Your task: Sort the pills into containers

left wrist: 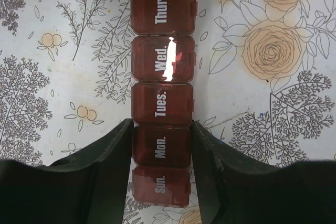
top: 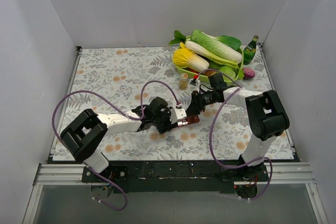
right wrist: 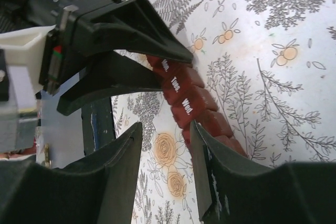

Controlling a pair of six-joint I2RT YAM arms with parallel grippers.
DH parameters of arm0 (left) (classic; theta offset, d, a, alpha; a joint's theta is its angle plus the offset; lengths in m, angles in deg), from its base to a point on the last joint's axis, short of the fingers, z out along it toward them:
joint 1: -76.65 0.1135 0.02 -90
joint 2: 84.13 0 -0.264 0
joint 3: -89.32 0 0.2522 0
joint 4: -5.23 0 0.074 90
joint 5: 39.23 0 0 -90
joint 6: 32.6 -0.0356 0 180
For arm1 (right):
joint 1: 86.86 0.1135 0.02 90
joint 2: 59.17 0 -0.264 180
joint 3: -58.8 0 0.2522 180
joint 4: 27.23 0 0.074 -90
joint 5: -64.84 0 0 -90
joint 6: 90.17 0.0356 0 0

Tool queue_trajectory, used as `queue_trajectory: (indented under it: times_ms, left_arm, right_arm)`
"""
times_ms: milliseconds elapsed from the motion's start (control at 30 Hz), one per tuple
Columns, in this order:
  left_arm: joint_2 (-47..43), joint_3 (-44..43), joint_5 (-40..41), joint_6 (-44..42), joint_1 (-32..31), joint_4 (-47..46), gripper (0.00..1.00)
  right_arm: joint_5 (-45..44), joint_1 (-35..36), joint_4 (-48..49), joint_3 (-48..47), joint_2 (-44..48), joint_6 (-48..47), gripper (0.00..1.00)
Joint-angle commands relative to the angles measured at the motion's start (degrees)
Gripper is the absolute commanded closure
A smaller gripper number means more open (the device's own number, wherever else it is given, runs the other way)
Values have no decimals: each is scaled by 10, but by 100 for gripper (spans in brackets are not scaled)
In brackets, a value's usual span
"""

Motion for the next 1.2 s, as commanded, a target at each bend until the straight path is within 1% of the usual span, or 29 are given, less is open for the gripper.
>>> queue_trajectory:
  times_ms: [0, 67, 100, 167, 200, 300, 400, 533, 600, 633, 667, 733, 767, 833, 867, 900, 933, 1067, 1133, 1167]
  left_arm:
    - [23, -7, 8, 25, -1, 52, 82]
    - [27, -10, 7, 30, 1, 52, 83]
    - [28, -10, 6, 30, 2, 52, 83]
    - [30, -10, 6, 33, 3, 50, 83]
    - [31, -11, 6, 34, 3, 50, 83]
    - [34, -11, 6, 38, 5, 51, 83]
    - [34, -11, 5, 40, 7, 53, 83]
    - [34, -9, 5, 37, 8, 52, 83]
    - [37, -11, 5, 32, 8, 55, 83]
    - [37, -11, 5, 30, 8, 57, 83]
    - [37, -12, 5, 30, 8, 59, 83]
    - [37, -13, 6, 25, 8, 61, 83]
    - [37, -13, 6, 25, 8, 62, 83]
    - [36, -13, 7, 22, 8, 62, 83]
    - [37, -13, 7, 22, 8, 62, 83]
    - [37, -13, 6, 22, 8, 63, 83]
    - [37, -14, 7, 22, 8, 63, 83]
    - [37, -18, 6, 23, 8, 63, 83]
    - [38, -19, 7, 24, 8, 63, 83]
    - [38, -20, 8, 23, 8, 64, 83]
  right_arm:
    - [22, 7, -55, 6, 32, -51, 50]
    - [2, 8, -66, 10, 36, -56, 50]
    - [-28, 9, -72, 12, 36, -56, 50]
    - [-55, 9, -77, 13, 32, -55, 51]
    - [-86, 9, -77, 13, 29, -44, 53]
    - [-116, 9, -84, 4, 13, -35, 55]
    - [-130, 9, -91, -2, -10, -34, 59]
    - [-142, 9, -97, -4, -20, -35, 60]
    - [-122, 9, -114, -25, -17, -62, 62]
    - [-113, 9, -140, -34, -6, -93, 63]
    - [-103, 9, -148, -41, 3, -113, 66]
    - [-94, 9, -160, -52, 40, -151, 67]
    - [-95, 9, -176, -56, 52, -195, 72]
    - [-108, 10, -179, -57, 80, -221, 79]
    - [-114, 10, -182, -57, 86, -237, 90]
    - [-129, 11, -185, -57, 89, -245, 95]
    - [-136, 17, -191, -59, 89, -252, 99]
    - [-158, 39, -205, -48, 76, -269, 99]
    - [-173, 51, -188, -38, 68, -253, 99]
    - [-197, 53, -180, -28, 64, -245, 99]
